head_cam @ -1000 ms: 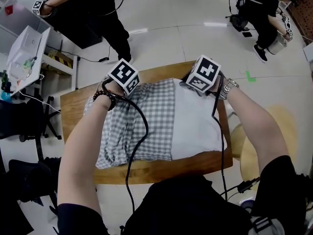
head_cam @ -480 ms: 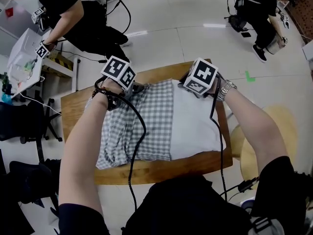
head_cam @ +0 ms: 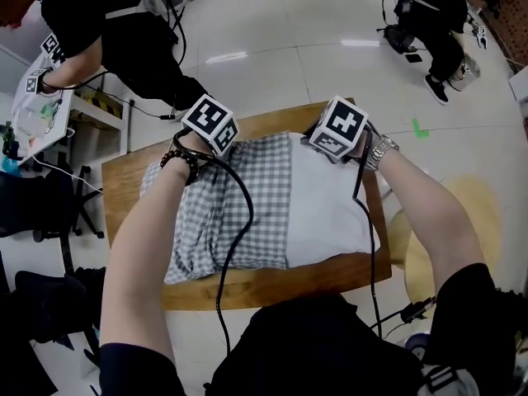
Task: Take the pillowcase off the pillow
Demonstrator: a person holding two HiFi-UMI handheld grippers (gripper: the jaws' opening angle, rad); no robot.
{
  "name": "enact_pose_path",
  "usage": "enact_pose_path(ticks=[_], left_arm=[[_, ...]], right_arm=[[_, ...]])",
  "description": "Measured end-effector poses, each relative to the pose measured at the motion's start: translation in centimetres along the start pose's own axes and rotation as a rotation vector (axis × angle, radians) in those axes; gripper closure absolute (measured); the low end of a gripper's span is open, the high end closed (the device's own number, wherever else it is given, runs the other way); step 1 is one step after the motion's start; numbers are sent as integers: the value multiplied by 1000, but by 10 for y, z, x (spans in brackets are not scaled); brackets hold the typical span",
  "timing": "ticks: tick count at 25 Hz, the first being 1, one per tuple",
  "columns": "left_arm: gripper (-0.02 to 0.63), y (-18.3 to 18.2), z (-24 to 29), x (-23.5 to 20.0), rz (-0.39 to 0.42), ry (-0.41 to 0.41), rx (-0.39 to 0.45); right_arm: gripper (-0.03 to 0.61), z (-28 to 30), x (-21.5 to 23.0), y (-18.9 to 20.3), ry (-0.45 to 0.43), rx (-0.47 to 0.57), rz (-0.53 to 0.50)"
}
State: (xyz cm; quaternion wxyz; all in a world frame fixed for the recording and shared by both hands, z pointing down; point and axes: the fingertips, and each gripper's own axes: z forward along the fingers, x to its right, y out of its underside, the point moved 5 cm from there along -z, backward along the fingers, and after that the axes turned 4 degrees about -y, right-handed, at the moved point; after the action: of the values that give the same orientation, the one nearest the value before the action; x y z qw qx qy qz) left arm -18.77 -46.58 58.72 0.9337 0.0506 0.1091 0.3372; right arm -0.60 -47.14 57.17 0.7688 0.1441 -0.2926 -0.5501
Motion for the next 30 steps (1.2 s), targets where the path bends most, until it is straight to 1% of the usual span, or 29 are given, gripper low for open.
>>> enact_pose_path(ticks=[4,9,15,21,25,30], left_arm=[[606,9,-14,-8,-74,-52,34],[606,39,-29,-9,-127,-123,56],[606,80,-44,0,-157,-199,81],[606,114,-60,5,-193,-251,108],[606,134,-63,12,-215,-273,133],[606,152,-70,15,-234,-286,165]], right_arm=[[563,-16,1,8,41,18,37],[565,-35,-16,23,99,24,47],[566,-54,-45,38,172,18,43],[566,-69,-62,56,228,17,69],[566,-74,-71,73,266,17,82],[566,-77,-80,82,295,19,102]])
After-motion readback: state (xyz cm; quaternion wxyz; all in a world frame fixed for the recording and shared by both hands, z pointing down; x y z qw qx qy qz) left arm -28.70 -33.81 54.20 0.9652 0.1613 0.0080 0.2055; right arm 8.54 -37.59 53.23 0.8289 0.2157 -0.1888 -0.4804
